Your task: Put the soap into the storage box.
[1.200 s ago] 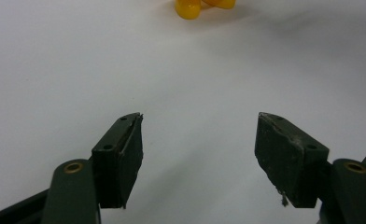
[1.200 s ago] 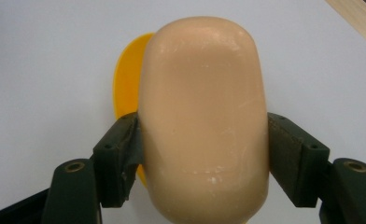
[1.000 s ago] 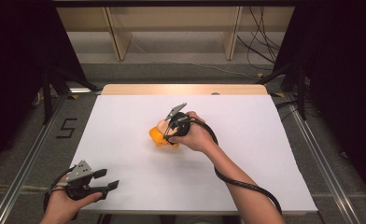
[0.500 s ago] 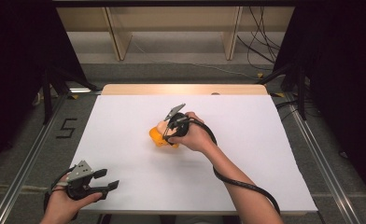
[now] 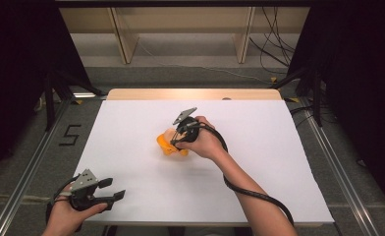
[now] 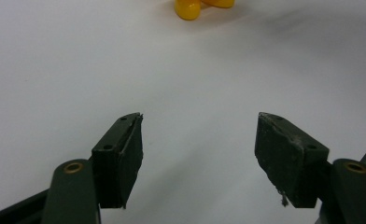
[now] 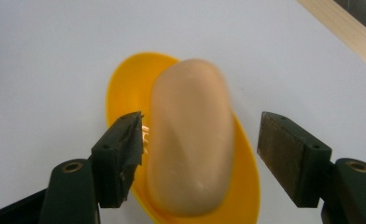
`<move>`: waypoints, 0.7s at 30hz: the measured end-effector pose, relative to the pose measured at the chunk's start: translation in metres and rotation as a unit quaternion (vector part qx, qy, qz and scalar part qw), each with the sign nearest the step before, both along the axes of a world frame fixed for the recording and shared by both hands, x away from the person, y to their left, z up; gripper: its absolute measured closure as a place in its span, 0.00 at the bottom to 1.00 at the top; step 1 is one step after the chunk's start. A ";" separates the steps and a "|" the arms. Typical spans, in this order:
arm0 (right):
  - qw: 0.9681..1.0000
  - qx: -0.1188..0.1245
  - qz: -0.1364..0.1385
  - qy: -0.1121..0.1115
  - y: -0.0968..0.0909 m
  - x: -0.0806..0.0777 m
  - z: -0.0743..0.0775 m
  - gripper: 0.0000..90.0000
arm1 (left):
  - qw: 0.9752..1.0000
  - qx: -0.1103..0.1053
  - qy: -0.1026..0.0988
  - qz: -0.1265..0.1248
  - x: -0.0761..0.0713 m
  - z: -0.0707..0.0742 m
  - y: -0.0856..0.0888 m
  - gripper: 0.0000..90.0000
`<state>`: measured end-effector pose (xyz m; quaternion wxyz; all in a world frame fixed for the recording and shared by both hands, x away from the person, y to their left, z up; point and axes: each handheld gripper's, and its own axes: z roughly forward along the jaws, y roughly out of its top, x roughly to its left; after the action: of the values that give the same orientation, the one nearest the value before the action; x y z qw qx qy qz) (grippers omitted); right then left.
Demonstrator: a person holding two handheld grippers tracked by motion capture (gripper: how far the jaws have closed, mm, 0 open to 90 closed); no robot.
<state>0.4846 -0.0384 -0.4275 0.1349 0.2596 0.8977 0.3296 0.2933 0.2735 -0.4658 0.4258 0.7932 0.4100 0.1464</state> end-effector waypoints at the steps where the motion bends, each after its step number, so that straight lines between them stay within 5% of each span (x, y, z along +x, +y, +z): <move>1: 1.000 0.001 0.006 -0.001 0.000 0.001 0.002 0.36 | 1.000 -0.003 0.002 -0.001 0.000 0.000 0.000 0.36; 8: 1.000 0.003 -0.007 0.014 -0.003 -0.003 0.003 0.39 | 1.000 -0.003 0.003 -0.001 0.000 0.000 0.000 0.36; 9: 1.000 0.003 0.006 -0.005 -0.006 -0.004 0.002 0.45 | 1.000 -0.002 0.002 -0.001 0.000 0.000 -0.001 0.36; 12: 1.000 0.008 0.004 -0.008 -0.010 -0.008 0.005 0.51 | 1.000 -0.003 0.002 -0.001 0.000 0.000 0.000 0.36; 15: 1.000 0.007 0.004 -0.017 -0.021 -0.021 0.010 0.70 | 1.000 -0.002 -0.002 0.001 0.000 0.000 0.000 0.36; 17: 1.000 0.005 -0.003 0.001 -0.030 -0.032 0.013 0.74 | 1.000 -0.006 0.002 0.003 0.000 0.000 0.000 0.36; 21: 1.000 -0.005 0.000 -0.014 -0.044 -0.043 0.012 0.78 | 1.000 -0.001 0.000 0.004 0.000 0.000 -0.001 0.36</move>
<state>0.4415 -0.0828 -0.4152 0.1489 0.2540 0.8973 0.3290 0.2930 0.2722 -0.4662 0.4262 0.7912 0.4129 0.1477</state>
